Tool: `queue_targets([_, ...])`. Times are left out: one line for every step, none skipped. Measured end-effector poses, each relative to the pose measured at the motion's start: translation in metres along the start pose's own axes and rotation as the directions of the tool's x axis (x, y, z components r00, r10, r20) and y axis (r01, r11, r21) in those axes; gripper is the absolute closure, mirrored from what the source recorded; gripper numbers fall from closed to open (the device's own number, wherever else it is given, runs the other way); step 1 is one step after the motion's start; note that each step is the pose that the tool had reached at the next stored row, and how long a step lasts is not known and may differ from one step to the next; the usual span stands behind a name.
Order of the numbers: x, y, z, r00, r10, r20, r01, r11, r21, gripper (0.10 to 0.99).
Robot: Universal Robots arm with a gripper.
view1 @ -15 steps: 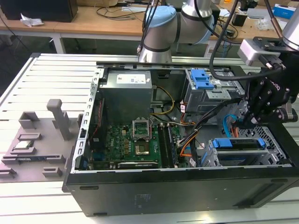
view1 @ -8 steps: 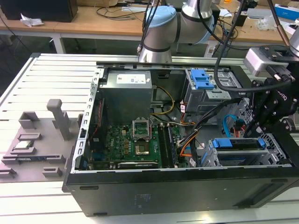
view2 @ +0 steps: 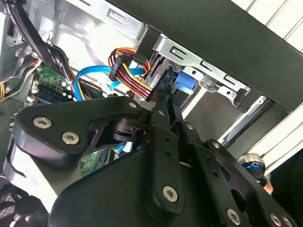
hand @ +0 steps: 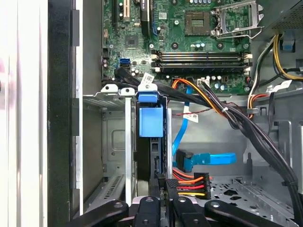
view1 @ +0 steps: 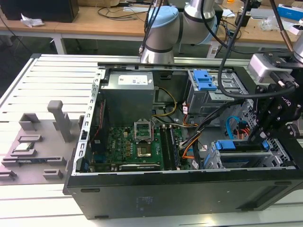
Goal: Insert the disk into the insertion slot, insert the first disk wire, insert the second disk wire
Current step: 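Insert the first disk wire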
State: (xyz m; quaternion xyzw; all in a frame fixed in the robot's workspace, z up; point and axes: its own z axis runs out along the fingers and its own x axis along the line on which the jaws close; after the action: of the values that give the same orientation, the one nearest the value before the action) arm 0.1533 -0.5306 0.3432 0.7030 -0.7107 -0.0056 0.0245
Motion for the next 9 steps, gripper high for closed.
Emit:
queue_targets([0.0000, -0.0007, 0.0009, 1.0000, 0.000, -0.0007, 0.000, 1.0000, 0.000, 0.918])
queue_targets([0.0000, -0.0013, 0.0017, 1.0000, 0.000, -0.0008, 0.000, 1.0000, 0.000, 0.918])
queue_targets([0.0000, -0.0014, 0.0031, 1.0000, 0.000, -0.0007, 0.000, 1.0000, 0.000, 0.918])
queue_targets([-0.0001, -0.0016, 0.0037, 1.0000, 0.000, -0.0008, 0.000, 1.0000, 0.000, 0.918])
queue_targets([-0.0001, -0.0016, 0.0045, 1.0000, 0.000, -0.0006, 0.000, 1.0000, 0.000, 0.918])
queue_targets([-0.0001, -0.0017, 0.0054, 1.0000, 0.000, -0.0009, 0.000, 1.0000, 0.000, 0.918])
queue_targets([-0.0001, -0.0017, 0.0058, 1.0000, 0.000, -0.0014, 0.000, 1.0000, 0.000, 0.918])
queue_targets([-0.0001, -0.0017, 0.0067, 1.0000, 0.000, -0.0015, 0.000, 1.0000, 0.000, 0.918])
queue_targets([-0.0001, -0.0017, 0.0067, 1.0000, 0.000, -0.0015, 0.000, 1.0000, 0.000, 0.918])
